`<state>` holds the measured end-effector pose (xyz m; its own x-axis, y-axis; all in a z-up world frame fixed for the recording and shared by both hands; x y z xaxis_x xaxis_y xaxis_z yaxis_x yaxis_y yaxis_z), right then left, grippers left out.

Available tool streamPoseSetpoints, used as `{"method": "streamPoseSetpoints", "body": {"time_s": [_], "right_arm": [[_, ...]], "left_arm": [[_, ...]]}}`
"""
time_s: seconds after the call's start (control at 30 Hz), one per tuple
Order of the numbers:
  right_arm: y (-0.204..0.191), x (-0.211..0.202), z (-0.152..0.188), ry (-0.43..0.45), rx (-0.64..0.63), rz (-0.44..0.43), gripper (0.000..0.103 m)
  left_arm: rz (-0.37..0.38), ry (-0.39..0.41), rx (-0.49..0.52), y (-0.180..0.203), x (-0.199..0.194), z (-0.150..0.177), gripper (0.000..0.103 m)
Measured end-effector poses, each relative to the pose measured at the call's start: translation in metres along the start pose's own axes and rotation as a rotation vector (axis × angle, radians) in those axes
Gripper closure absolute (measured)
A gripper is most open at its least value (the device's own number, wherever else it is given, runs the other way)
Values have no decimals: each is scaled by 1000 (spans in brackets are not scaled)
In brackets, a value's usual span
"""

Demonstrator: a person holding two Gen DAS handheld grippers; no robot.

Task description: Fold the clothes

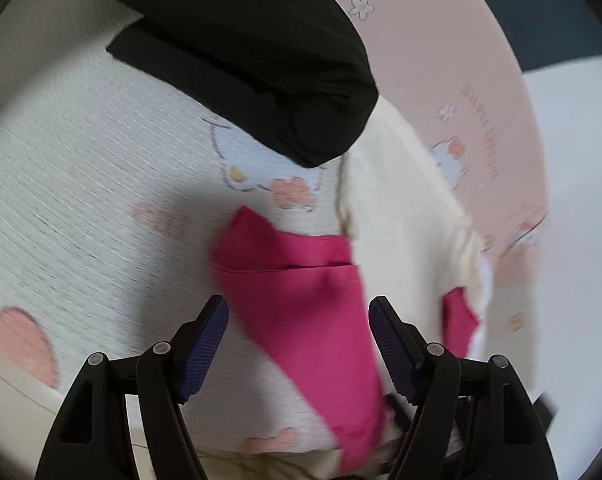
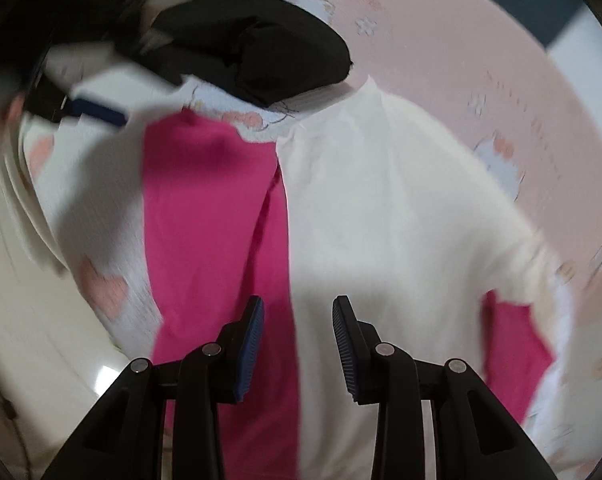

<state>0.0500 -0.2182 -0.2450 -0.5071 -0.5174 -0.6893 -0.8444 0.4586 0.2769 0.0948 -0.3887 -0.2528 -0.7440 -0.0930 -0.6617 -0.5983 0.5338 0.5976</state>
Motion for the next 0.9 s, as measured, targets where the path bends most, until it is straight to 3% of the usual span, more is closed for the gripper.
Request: {"method": "streamPoseSetpoints", "body": {"time_s": [0.2,0.3,0.47,0.9], "right_arm": [[-11,6,-19,10,180,-176,68],[-12,14,-24,11,223,-209,68],[-13,28,-31,12,294,-263,68],[-16,60,-53,13,479,-404,68]], "left_arm": [[-70,-15,122,-11,2,-4,32],[-100,-16,208,-13,5,-4,32],[-95,-41,193,-19,14,-1,32],[-136,-1,246,-20,28,-2,32]]}}
Point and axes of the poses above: each gripper's, at about its wrist camera, not at the fingertips, and x roughly the way its jaws point, y to its right, z to its underside, the point moved 10 cm from there along x, roughly the way its jaws point, and after that the axes turned 14 degrees about y, right-handed, at the moved point
